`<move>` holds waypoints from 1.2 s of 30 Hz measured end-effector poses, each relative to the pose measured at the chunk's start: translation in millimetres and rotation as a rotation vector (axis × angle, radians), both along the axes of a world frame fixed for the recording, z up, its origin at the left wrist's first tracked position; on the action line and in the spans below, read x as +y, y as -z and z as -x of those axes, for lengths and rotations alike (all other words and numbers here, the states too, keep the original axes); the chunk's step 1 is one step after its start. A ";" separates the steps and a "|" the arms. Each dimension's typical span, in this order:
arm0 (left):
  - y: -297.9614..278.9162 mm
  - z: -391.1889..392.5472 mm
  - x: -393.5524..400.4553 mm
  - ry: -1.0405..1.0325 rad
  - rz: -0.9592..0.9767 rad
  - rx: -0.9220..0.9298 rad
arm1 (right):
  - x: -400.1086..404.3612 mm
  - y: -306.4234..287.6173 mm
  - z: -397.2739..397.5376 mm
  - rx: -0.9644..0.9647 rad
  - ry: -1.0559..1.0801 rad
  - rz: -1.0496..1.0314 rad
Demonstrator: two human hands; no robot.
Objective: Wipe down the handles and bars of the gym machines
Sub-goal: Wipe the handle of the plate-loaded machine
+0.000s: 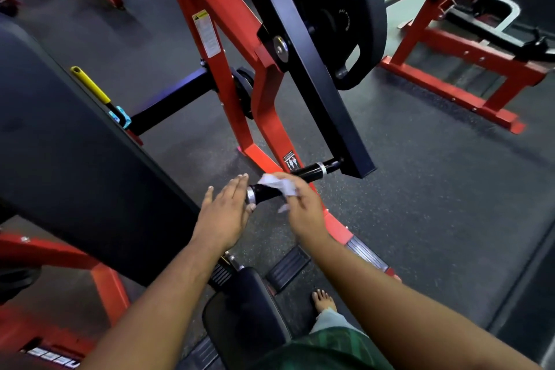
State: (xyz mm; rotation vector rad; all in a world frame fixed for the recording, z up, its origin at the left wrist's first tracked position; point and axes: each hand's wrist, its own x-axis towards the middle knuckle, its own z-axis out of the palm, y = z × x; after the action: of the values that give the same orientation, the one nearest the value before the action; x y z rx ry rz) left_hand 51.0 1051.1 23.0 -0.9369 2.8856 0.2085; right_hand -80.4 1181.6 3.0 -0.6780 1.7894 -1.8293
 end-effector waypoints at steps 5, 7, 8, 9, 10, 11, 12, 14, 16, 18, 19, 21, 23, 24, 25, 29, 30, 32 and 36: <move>5.5 8.9 7.3 0.092 0.017 -0.033 | 20.3 44.1 60.6 0.157 0.318 -0.268; 7.2 9.2 8.6 0.084 0.026 -0.030 | 10.6 49.6 64.9 0.238 0.181 -0.360; 8.0 9.4 8.2 0.084 0.031 -0.028 | 5.3 51.7 59.8 0.299 0.114 -0.370; 8.5 9.9 7.3 0.086 0.036 -0.024 | 0.3 52.2 49.7 0.366 0.058 -0.374; 9.1 10.4 6.3 0.087 0.040 -0.019 | -3.6 52.5 36.1 0.408 0.019 -0.364; 10.2 10.9 5.1 0.086 0.042 -0.015 | -6.6 51.9 21.3 0.416 -0.008 -0.331; 10.9 10.9 4.7 0.084 0.041 -0.012 | -7.5 49.7 7.0 0.406 -0.032 -0.289; 11.7 10.6 4.5 0.081 0.035 -0.001 | -3.6 45.3 -15.4 0.393 -0.105 -0.193; 10.8 10.7 5.4 0.080 0.025 0.011 | 7.7 35.0 -21.0 0.372 -0.154 -0.064; 9.0 12.2 5.7 0.079 0.014 0.009 | 18.2 27.3 -5.8 0.276 -0.033 0.016; 7.9 13.8 5.4 0.080 0.007 0.003 | 19.6 27.0 10.1 0.225 0.105 0.027; 6.4 14.1 5.4 0.078 -0.011 -0.010 | 16.1 32.0 45.3 0.180 0.324 -0.046; 5.6 12.2 6.1 0.077 -0.016 -0.005 | 6.0 38.2 64.4 0.223 0.273 -0.231; 5.1 11.5 6.5 0.074 -0.023 0.000 | -1.5 42.0 62.4 0.306 0.176 -0.316; 4.2 10.8 6.8 0.068 -0.033 0.008 | -7.9 45.1 53.8 0.409 0.086 -0.364; 3.4 10.4 6.0 0.055 -0.053 0.035 | -19.9 49.3 0.2 0.441 -0.051 -0.249; 3.6 10.3 5.6 0.056 -0.058 0.036 | -19.6 47.5 -10.8 0.403 -0.074 -0.204; 4.3 9.6 5.1 0.053 -0.069 0.042 | -11.7 42.6 -21.3 0.324 -0.136 -0.109; 4.6 7.9 4.0 0.058 -0.070 0.046 | 20.0 44.1 -8.8 -0.002 0.083 0.002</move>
State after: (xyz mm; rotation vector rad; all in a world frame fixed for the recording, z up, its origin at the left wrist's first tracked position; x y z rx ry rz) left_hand 43.1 1055.1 18.4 -0.8472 2.9214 0.3275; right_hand -71.6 1201.6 -41.1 -0.6114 1.8401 -1.8847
